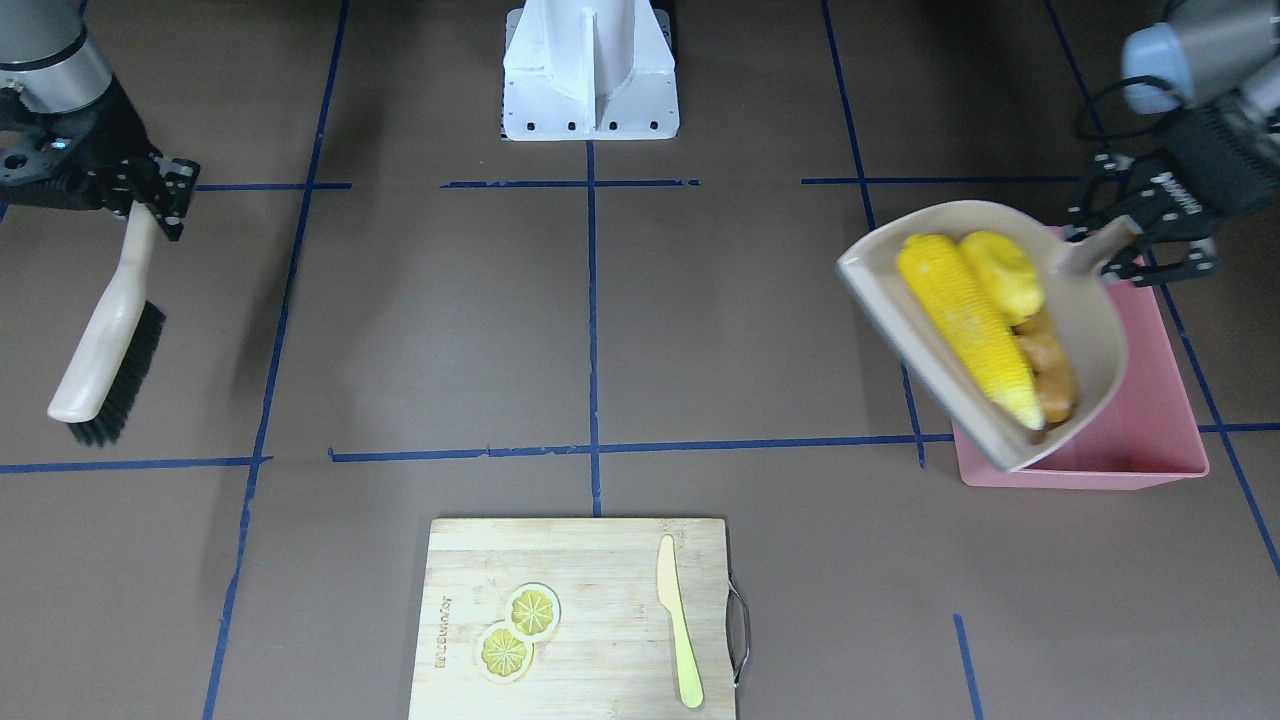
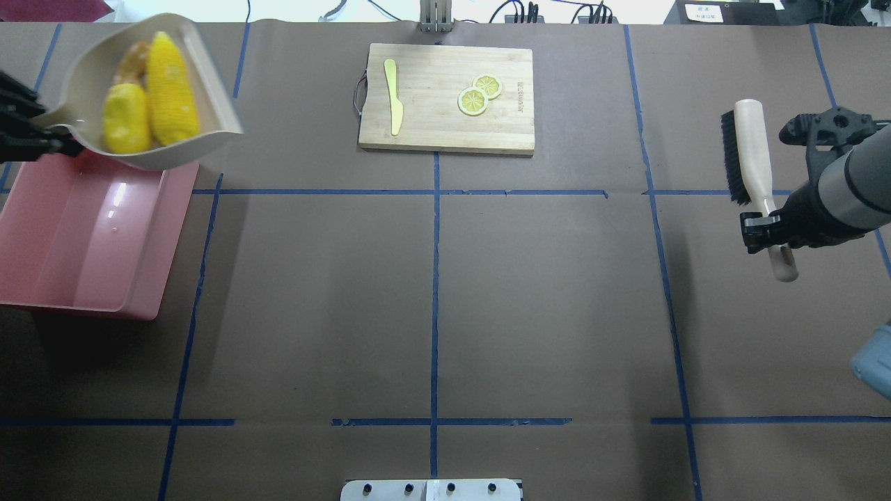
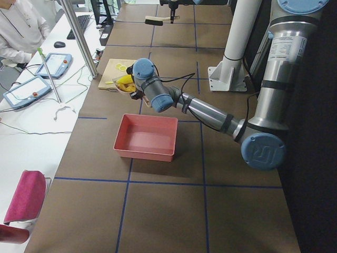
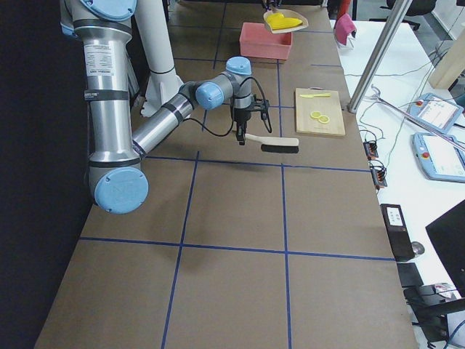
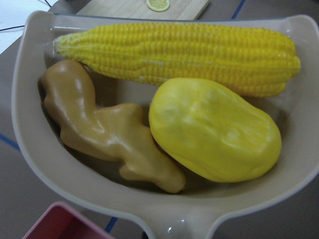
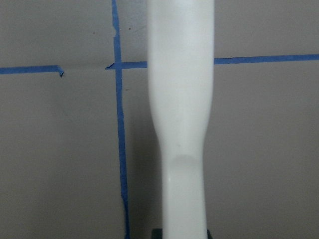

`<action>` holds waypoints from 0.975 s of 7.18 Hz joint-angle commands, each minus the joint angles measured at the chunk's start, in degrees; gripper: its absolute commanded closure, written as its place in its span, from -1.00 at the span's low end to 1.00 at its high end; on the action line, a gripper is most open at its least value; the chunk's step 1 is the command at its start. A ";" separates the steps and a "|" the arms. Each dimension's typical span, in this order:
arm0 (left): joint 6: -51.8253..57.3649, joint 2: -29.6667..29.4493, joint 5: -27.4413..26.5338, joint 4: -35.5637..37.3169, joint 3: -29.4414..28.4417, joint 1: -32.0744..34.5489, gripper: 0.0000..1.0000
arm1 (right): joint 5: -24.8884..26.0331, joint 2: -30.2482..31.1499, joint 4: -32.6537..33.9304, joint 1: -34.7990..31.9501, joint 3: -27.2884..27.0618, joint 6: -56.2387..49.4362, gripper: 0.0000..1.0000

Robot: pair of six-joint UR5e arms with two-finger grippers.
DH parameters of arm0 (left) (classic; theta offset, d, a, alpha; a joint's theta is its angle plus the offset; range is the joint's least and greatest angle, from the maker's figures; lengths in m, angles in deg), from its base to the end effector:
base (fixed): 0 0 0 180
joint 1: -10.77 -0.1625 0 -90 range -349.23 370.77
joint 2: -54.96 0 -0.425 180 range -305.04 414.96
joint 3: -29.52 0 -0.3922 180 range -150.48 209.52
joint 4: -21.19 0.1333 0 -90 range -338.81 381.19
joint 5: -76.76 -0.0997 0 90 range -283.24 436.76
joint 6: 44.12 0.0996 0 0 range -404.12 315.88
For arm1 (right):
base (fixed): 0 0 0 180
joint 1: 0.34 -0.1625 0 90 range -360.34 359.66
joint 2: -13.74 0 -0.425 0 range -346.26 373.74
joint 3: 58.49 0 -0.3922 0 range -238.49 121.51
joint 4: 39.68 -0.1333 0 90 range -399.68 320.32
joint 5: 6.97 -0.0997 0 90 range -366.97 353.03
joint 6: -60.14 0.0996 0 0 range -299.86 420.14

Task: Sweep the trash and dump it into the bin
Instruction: 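Tilt the dustpan over the pink bin with the left gripper to dump the items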

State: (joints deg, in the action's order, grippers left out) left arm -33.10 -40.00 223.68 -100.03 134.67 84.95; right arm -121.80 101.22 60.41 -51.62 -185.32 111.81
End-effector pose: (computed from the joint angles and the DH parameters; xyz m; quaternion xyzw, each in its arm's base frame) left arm 0.0910 -0.5041 0.4072 0.3624 0.4451 0.3847 0.7229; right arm -0.2121 -0.4108 0.3685 0.0262 -0.3216 0.0526 0.9450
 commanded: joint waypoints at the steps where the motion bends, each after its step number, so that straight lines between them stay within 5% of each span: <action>1: 14.83 6.17 0.39 -0.51 -2.38 5.60 0.89 | -0.92 -0.03 -0.16 -2.59 2.02 -1.22 1.00; 3: 21.13 5.93 -4.32 0.11 -6.18 9.49 0.89 | -1.01 0.06 -0.86 -2.69 3.34 -1.31 1.00; 7: 43.66 3.13 -27.60 6.85 -5.57 4.49 0.89 | -1.01 -0.46 -0.95 -2.51 5.54 -1.13 1.00</action>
State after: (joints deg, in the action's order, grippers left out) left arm 1.90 -35.41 202.99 -96.47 128.89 90.68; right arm -122.81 101.02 59.48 -54.17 -180.31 110.61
